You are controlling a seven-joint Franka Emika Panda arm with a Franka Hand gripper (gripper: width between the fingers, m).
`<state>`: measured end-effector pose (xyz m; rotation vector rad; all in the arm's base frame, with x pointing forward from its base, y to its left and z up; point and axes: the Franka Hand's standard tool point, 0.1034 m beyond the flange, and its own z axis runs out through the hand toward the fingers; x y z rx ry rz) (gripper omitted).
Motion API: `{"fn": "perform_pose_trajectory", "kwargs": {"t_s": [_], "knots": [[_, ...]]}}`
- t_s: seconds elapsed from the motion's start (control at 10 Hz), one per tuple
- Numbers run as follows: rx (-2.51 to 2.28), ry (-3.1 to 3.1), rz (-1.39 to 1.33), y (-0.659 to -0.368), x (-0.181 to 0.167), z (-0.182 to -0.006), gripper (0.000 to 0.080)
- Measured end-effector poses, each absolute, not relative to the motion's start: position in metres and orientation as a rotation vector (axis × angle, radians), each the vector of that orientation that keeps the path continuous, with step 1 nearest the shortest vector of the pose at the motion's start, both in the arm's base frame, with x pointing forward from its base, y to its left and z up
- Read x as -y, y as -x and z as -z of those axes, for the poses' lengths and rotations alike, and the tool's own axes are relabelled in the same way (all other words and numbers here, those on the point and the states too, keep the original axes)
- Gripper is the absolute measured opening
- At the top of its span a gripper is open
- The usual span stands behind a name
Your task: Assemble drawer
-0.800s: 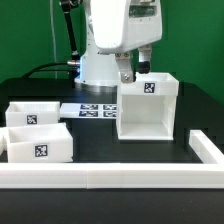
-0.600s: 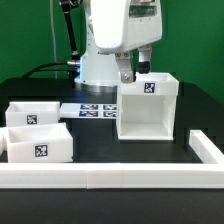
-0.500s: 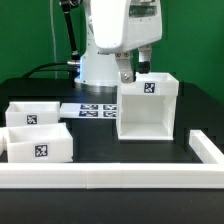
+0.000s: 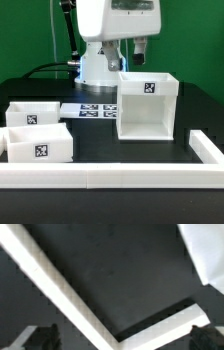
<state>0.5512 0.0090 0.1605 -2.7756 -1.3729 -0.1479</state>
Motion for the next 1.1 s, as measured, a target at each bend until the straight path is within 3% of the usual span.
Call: {"fn": "perform_pose_trajectory", "kwargs": {"t_s": [0.6,1.1], "knots": [[0.827,2.966,0.121,-0.543,-0.010,-0.157,0.0650],[0.003,3.067,0.033,-0.505,-0.050,-0.147,0.0650]]}}
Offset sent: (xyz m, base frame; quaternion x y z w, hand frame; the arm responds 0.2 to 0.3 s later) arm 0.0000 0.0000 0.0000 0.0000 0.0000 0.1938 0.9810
